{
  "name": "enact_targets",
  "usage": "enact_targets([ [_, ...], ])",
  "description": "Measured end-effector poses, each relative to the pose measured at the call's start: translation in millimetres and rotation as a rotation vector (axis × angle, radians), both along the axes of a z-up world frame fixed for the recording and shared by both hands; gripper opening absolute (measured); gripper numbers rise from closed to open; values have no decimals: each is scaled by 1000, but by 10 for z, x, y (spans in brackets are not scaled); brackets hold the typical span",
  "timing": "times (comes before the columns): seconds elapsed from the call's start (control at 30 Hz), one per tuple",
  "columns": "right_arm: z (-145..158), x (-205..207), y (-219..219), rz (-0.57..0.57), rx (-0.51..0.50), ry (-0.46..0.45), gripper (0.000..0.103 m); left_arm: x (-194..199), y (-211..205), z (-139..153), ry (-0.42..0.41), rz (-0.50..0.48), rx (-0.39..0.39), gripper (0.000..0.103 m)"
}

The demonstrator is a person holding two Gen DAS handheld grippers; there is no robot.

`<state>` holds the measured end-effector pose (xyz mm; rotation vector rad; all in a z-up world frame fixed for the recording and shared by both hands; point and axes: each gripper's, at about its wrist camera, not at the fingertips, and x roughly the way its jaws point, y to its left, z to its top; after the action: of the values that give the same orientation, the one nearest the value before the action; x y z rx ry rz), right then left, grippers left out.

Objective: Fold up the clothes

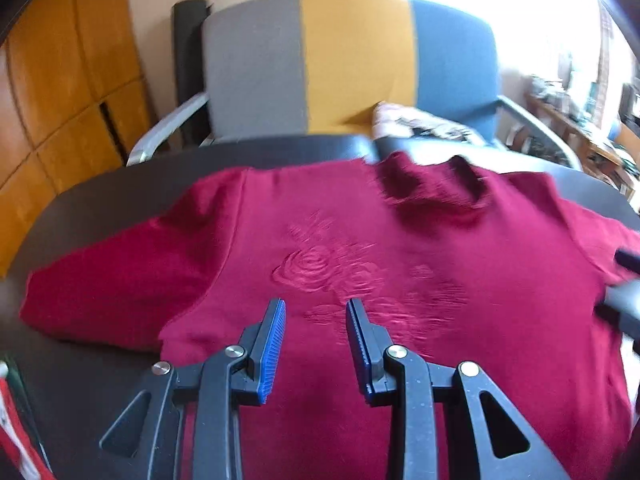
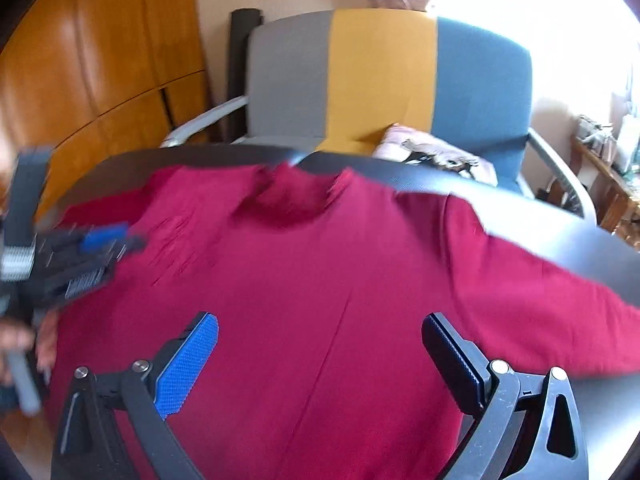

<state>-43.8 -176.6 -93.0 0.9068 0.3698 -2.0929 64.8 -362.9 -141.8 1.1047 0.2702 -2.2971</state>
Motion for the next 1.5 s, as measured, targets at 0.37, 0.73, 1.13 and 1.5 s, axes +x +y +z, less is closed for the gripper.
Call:
enact_targets([
  [0.37,-558,-859,-349,-154,60,-97,103,53,-244,-14,74,-9,117,31],
  [0.73,-592,-784,-314,-155,52,-72,103,-1258,37,244,142,-402,452,33],
  [1.13,-624,-811,-294,-153,10,-84,103,-2066,-30,-143,0,-424,500,33],
  [1.5,-622,-819,-314,-155,4,-84,103,-2336,32,-122,110,-508,569,2],
])
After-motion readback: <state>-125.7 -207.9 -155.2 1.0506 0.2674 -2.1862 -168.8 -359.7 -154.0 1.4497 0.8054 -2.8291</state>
